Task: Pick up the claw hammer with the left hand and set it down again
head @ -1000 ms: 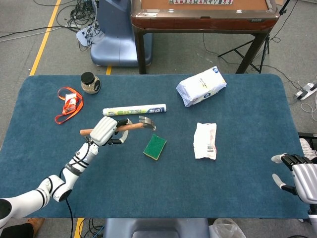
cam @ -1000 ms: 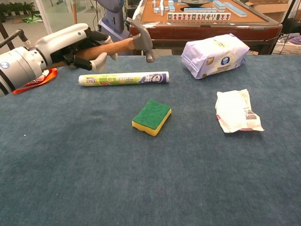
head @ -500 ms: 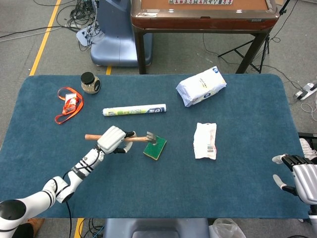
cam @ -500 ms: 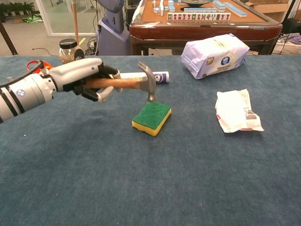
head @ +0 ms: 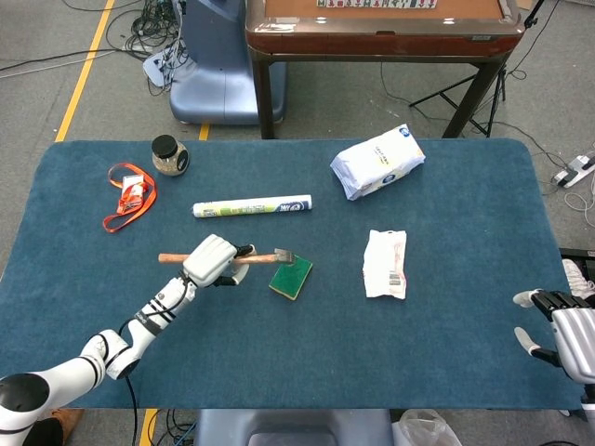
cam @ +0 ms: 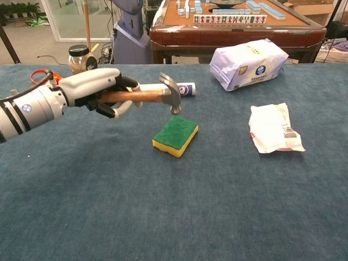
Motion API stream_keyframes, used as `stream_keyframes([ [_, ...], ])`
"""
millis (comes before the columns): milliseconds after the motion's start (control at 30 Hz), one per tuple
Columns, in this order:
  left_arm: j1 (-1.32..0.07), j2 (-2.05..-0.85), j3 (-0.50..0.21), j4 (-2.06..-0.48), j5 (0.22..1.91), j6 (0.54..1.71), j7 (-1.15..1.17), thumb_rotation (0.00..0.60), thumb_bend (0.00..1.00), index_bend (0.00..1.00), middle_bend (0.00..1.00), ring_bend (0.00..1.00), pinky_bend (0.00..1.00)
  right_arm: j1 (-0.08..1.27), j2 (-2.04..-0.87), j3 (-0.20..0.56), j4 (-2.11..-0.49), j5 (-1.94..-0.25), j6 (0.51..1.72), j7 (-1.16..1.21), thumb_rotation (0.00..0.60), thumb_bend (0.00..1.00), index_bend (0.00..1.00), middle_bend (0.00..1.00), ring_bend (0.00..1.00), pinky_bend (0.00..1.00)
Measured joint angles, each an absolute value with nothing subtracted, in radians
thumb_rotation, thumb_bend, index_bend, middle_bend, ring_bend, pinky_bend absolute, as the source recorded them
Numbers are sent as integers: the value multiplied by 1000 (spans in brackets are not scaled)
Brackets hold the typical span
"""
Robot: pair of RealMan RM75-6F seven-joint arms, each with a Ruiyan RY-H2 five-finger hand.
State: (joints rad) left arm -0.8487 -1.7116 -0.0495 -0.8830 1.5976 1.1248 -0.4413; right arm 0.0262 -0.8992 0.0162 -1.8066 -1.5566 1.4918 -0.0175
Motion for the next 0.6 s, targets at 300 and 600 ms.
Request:
stream_keyframes([
  [300, -817, -1637, -50, -929, 1551, 1078, -410, 600, 614, 717, 785, 754, 948, 33, -905, 18, -1801, -1559, 1484, -15, 600, 278, 394, 429, 360, 433],
  [600, -785, -1634, -29, -890, 1515, 1018, -377, 600, 538, 524, 551, 530, 780, 37, -901, 18, -1812, -1563, 1479, -24, 600, 278, 394, 429, 360, 433],
])
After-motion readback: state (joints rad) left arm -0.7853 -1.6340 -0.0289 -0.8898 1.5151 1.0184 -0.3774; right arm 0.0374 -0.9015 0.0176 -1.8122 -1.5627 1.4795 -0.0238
